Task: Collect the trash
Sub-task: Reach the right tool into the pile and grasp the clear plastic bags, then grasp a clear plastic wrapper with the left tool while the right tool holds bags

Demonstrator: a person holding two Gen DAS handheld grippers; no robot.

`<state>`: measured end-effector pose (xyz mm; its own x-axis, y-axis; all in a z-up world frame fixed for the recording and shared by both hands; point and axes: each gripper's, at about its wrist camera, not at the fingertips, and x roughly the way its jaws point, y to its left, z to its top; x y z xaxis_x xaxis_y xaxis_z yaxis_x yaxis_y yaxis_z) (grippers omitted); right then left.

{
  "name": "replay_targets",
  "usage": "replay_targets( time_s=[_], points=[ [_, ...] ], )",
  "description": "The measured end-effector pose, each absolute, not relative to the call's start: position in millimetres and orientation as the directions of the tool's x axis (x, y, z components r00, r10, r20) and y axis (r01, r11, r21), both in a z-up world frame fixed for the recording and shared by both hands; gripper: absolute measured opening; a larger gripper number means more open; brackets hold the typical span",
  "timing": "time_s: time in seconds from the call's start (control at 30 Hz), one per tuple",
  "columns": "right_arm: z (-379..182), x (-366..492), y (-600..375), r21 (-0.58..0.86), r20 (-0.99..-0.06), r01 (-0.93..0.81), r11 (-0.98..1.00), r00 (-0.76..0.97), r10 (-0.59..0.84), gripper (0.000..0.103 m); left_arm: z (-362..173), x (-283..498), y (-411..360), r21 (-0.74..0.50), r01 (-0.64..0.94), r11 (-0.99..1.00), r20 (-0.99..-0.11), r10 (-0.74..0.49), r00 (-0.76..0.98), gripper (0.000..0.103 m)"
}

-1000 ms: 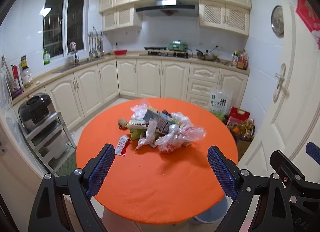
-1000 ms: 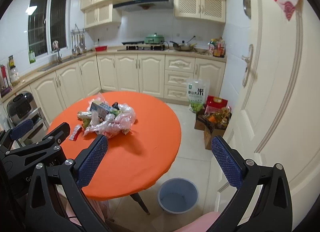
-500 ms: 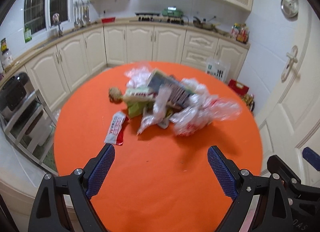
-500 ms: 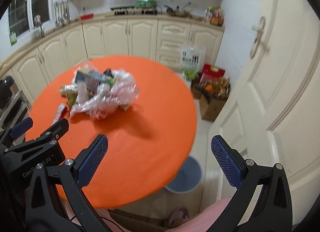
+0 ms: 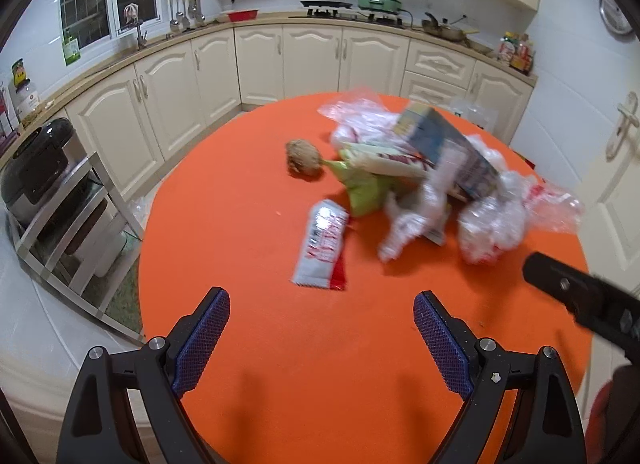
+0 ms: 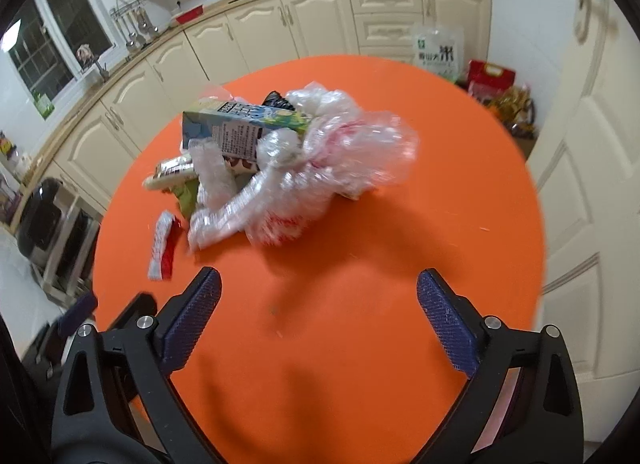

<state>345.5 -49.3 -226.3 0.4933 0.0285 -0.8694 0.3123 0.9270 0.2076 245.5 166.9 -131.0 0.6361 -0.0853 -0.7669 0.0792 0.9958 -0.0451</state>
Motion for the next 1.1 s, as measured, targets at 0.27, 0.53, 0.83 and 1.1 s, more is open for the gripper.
replay_targets(
  time_s=[0.27, 0.53, 0.83, 1.1],
  points=[
    [-250, 391, -53, 0.201, -0.888, 0.390, 0.899, 0.460, -0.001, 0.098, -145, 273, 184, -0.145, 0.120, 0.982, -0.779, -0.188, 0.598, 0.088],
    [-269, 404, -55, 0.333, -0.873, 0.358, 0.872, 0.466, 0.142, 0.042, -148, 283, 188, -0.191, 0.127, 0.973, -0.786, -0.229, 0.574, 0.085],
    [-246, 363, -69, 0.265, -0.866, 0.311, 0.913, 0.492, 0.084, 0.039, -147, 295, 148, -0.206, 0.182, 0.962, -0.792, -0.273, 0.546, 0.068],
    [-231, 351, -93, 0.211, -0.861, 0.334, 0.919, 0.509, 0.013, 0.039, -157, 325, 108, -0.177, 0.195, 0.965, -0.826, -0.254, 0.503, 0.046]
  ],
)
